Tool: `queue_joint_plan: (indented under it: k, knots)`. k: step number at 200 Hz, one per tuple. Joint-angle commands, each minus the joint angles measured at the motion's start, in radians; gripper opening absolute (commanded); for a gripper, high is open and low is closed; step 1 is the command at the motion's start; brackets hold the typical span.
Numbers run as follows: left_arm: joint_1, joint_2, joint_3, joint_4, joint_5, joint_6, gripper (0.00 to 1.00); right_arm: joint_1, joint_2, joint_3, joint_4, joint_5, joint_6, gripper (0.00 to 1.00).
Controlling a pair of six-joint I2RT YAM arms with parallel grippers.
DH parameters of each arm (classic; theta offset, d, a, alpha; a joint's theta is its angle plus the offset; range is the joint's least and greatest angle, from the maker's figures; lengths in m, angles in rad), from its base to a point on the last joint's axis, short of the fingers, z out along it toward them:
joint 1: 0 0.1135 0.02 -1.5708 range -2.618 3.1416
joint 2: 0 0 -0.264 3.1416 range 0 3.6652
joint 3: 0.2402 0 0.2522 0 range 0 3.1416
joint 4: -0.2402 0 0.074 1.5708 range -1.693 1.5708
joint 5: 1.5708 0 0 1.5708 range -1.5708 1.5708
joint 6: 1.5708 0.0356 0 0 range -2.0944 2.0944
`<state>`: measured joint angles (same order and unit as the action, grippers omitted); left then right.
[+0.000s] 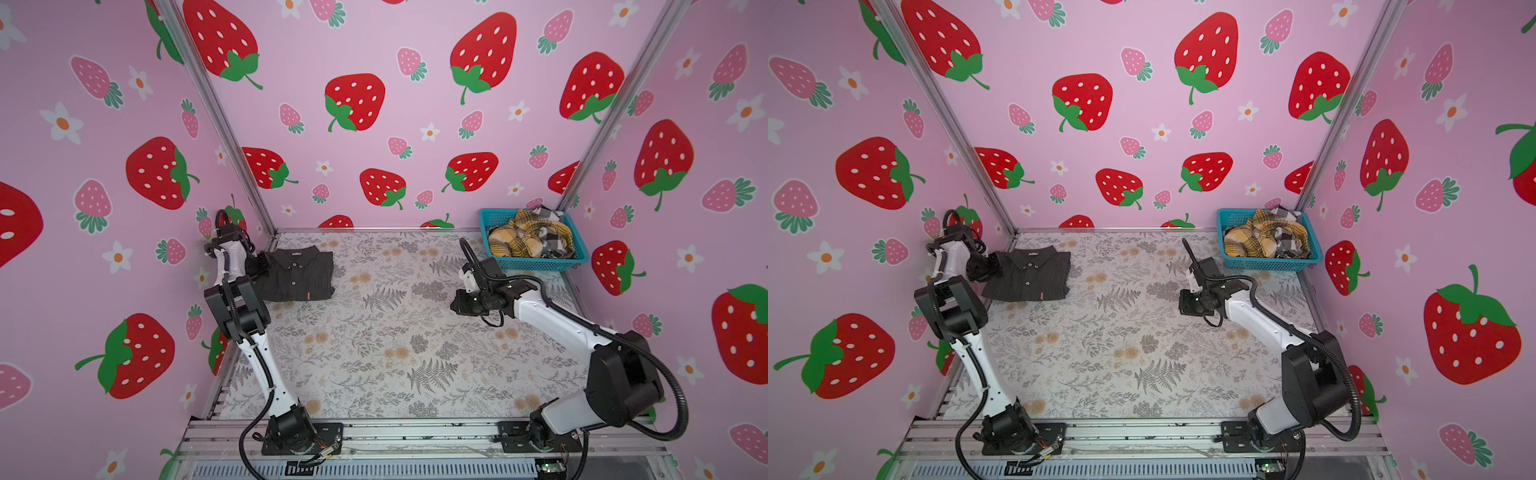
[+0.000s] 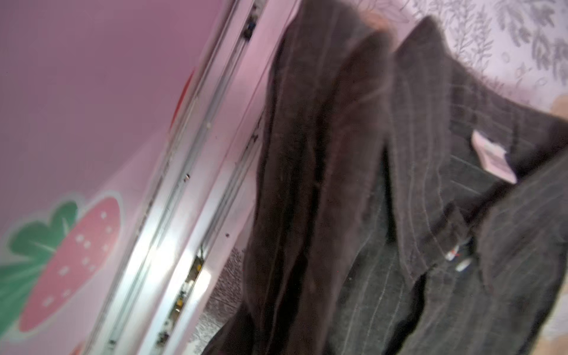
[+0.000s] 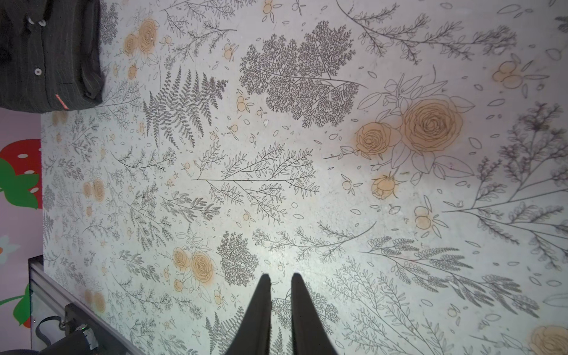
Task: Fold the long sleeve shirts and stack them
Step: 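Drag the folded shirt toward the far corner with the left gripper while the right releases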
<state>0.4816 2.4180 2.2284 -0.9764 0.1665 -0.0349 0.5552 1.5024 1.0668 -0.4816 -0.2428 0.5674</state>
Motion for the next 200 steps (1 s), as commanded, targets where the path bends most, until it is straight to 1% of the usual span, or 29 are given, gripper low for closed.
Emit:
queue_joint_plan:
  k: [1,12,21,37,47,55,72,85,95,101,105,113,121,128,132,139,144,157,176,200]
  knots:
    - [0.003,0.019,0.038,-0.053,0.01,0.011,1.0,-0.005,0.012,0.018,-0.031,0.016,0.007,0.17]
    - [-0.015,-0.01,0.011,-0.043,-0.004,0.009,0.99,-0.005,0.012,0.021,-0.027,0.017,0.012,0.17]
    - [-0.034,-0.061,-0.048,-0.004,-0.022,0.01,0.99,-0.005,0.008,0.02,-0.021,0.018,0.017,0.17]
    - [-0.074,-0.179,-0.157,0.076,-0.197,-0.015,0.99,-0.005,-0.001,0.015,-0.012,0.013,0.029,0.17]
    - [-0.099,-0.249,-0.211,0.105,-0.387,-0.057,0.99,-0.005,-0.014,0.008,-0.006,0.005,0.036,0.17]
    - [-0.122,-0.308,-0.26,0.135,-0.489,-0.073,0.99,-0.002,-0.026,0.005,-0.007,0.004,0.04,0.17]
    - [-0.173,-0.432,-0.364,0.203,-0.567,-0.086,0.99,0.002,-0.057,-0.005,-0.014,0.008,0.037,0.17]
    - [-0.221,-0.512,-0.437,0.235,-0.588,-0.099,0.99,0.003,-0.083,-0.017,-0.017,0.015,0.038,0.18]
    - [-0.262,-0.56,-0.489,0.25,-0.568,-0.112,0.99,0.004,-0.098,-0.028,-0.017,0.017,0.038,0.18]
    - [-0.285,-0.585,-0.524,0.259,-0.54,-0.131,1.0,0.004,-0.106,-0.036,-0.014,0.018,0.039,0.18]
    - [-0.3,-0.598,-0.547,0.266,-0.511,-0.147,0.98,0.003,-0.11,-0.04,-0.013,0.019,0.041,0.18]
    - [-0.329,-0.617,-0.594,0.293,-0.425,-0.175,0.92,0.005,-0.118,-0.045,-0.011,0.022,0.042,0.18]
    - [-0.357,-0.62,-0.64,0.319,-0.333,-0.205,0.82,0.004,-0.123,-0.049,-0.007,0.026,0.042,0.18]
    - [-0.376,-0.61,-0.668,0.339,-0.271,-0.231,0.65,0.004,-0.127,-0.05,-0.003,0.028,0.047,0.18]
    - [-0.385,-0.599,-0.679,0.348,-0.231,-0.245,0.46,0.005,-0.13,-0.052,-0.002,0.032,0.049,0.18]
    - [-0.398,-0.574,-0.694,0.36,-0.181,-0.278,0.23,0.005,-0.131,-0.051,0.004,0.034,0.052,0.18]
    - [-0.405,-0.554,-0.697,0.366,-0.152,-0.297,0.0,0.004,-0.134,-0.052,0.005,0.035,0.054,0.18]
    - [-0.429,-0.511,-0.712,0.393,-0.103,-0.333,0.0,0.005,-0.136,-0.053,0.009,0.042,0.062,0.18]
    - [-0.459,-0.457,-0.709,0.412,-0.057,-0.343,0.0,0.005,-0.149,-0.064,0.022,0.046,0.077,0.18]
    - [-0.474,-0.397,-0.697,0.401,-0.036,-0.342,0.0,0.005,-0.16,-0.094,0.037,0.051,0.092,0.18]
